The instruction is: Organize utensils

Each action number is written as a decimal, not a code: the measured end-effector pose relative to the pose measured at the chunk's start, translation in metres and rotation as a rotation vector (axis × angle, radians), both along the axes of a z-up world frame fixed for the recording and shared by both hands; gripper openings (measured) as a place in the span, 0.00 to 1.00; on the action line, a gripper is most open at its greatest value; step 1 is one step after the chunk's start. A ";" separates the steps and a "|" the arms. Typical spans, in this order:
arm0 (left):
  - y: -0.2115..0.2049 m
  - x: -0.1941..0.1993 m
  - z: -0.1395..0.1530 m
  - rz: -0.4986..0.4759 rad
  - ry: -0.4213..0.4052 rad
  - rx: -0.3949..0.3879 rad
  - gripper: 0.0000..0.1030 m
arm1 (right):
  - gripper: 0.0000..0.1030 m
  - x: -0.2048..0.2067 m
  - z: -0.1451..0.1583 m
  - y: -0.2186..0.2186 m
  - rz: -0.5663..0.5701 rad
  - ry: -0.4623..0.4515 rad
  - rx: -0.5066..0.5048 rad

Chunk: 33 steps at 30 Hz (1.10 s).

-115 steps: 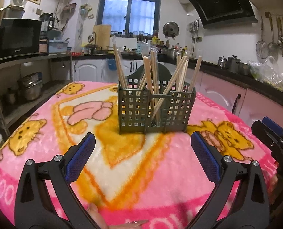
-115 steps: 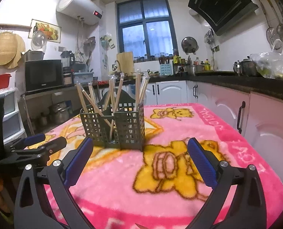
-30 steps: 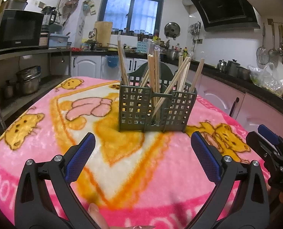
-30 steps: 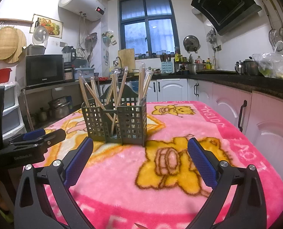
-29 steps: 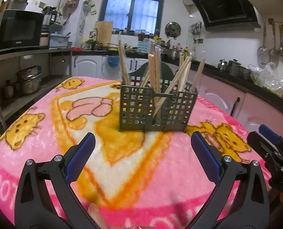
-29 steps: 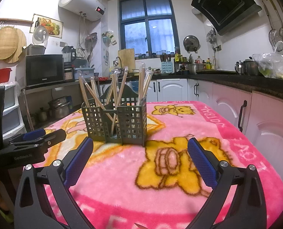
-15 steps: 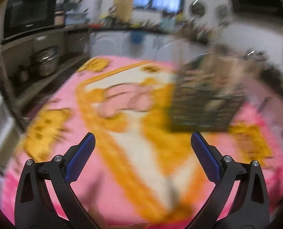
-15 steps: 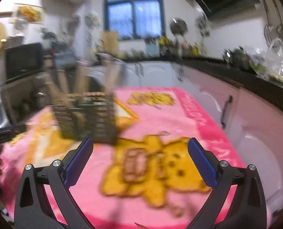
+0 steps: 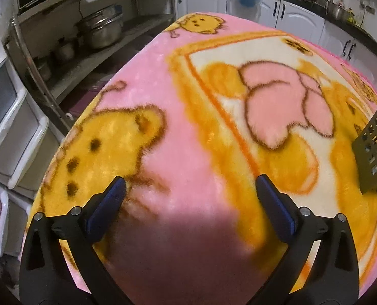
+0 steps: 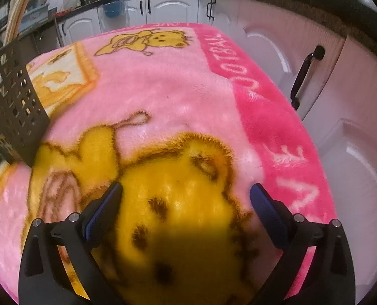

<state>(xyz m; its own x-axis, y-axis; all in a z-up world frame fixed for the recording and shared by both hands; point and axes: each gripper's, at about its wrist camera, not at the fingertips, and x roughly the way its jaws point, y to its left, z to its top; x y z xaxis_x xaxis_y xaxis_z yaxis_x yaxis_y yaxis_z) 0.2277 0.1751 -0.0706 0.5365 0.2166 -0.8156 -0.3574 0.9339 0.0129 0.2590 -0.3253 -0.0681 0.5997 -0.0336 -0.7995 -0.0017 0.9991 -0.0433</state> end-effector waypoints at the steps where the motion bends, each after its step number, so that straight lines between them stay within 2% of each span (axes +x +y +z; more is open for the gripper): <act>1: 0.001 0.000 0.000 0.000 -0.001 -0.004 0.91 | 0.94 -0.001 0.000 -0.004 -0.001 0.003 0.018; 8: 0.002 -0.001 -0.001 0.000 -0.001 -0.002 0.91 | 0.95 -0.013 0.000 -0.009 0.000 0.006 0.024; 19: 0.000 0.000 0.000 0.000 -0.001 -0.004 0.91 | 0.95 0.005 -0.003 0.000 0.000 0.008 0.022; 33: 0.001 0.001 -0.002 0.000 0.001 -0.001 0.91 | 0.95 0.002 -0.002 0.000 0.000 0.010 0.024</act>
